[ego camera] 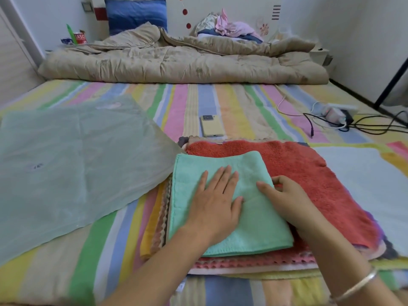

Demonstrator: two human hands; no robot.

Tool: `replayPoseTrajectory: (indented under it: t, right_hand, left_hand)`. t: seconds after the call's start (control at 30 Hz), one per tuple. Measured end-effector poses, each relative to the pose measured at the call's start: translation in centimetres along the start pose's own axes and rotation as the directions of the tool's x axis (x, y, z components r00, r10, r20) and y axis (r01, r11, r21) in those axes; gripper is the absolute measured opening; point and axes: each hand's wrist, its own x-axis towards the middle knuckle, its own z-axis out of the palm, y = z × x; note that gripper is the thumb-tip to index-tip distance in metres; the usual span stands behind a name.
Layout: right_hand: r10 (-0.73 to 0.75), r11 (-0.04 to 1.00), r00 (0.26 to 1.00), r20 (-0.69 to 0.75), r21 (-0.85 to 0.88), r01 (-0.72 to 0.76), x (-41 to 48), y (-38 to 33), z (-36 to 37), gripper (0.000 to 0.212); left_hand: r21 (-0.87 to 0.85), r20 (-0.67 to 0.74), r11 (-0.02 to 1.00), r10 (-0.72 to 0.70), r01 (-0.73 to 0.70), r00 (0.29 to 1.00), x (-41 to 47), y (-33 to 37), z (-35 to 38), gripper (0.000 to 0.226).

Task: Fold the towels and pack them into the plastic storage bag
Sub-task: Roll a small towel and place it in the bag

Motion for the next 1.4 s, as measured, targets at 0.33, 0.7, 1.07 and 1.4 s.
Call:
replayPoseTrajectory:
  t: [0.33, 0.7, 1.07, 1.4]
  right_hand:
    - [-0.202, 0.979, 0.950, 0.238, 0.011, 0.205, -2.9, -6.7, 3.4, 0.032]
    - [-0.236, 0.802, 0.918, 0.318, -0.470, 0.369, -3.9, -8.1, 11.8, 0.044]
    - [-0.077, 0.954, 0.985, 0.157, -0.276, 0.119, -1.8, -4.5, 6.7, 0.050]
    - [-0.011, 0.984, 0.947, 0.321, 0.174, -0.048, -3.2, -3.7, 8.0, 0.074]
  left_hand:
    - [-0.834, -0.251, 0.522, -0.649, 0.180, 0.718, -2.5, -4.5, -4.3, 0.026]
    - [-0.896, 0.409, -0.072, -0.515, 0.438, 0.753, -3.4, -9.0, -4.2, 0.038]
    - [-0.920, 0.371, -0.050, -0.426, 0.388, 0.825, -3.2, -8.6, -4.0, 0.015]
    - [-0.840, 0.051, 0.398, -0.618, 0.368, 0.785, -3.4, -8.2, -2.9, 0.054]
